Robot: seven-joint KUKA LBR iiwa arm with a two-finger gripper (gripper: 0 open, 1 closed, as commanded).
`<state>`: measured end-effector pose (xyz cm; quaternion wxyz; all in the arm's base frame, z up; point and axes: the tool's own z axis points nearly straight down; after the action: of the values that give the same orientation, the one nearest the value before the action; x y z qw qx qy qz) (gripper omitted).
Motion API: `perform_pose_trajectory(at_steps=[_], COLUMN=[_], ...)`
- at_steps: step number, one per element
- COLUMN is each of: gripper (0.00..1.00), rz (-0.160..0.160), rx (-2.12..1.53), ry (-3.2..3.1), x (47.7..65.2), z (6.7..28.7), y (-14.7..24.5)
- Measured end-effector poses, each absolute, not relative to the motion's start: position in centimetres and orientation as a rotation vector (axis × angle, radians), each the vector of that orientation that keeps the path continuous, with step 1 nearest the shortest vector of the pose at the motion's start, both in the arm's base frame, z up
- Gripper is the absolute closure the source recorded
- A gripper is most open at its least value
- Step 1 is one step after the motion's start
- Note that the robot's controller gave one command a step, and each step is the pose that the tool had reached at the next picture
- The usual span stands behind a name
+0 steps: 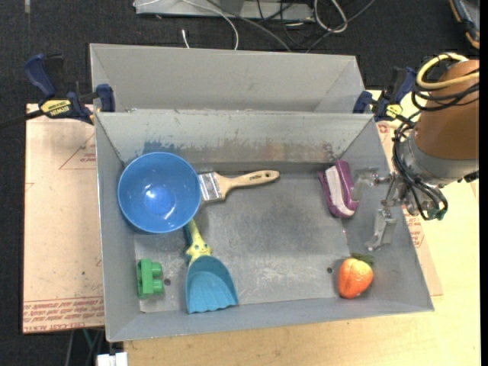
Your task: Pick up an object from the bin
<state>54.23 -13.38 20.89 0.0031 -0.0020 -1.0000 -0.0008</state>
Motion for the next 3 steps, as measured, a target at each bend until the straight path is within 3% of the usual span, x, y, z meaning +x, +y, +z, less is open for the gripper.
perform_pose_trajectory(at_steps=[1, 2, 3], gripper=[0.00, 0.00, 0.00], rz=[0.000, 0.000, 0.001], rx=[0.001, 0.369, 0.474], ry=[-3.143, -3.123, -3.112], x=[54.4, 50.0, 49.5], z=[21.3, 11.2, 11.2], y=[-13.3, -14.2, -14.0])
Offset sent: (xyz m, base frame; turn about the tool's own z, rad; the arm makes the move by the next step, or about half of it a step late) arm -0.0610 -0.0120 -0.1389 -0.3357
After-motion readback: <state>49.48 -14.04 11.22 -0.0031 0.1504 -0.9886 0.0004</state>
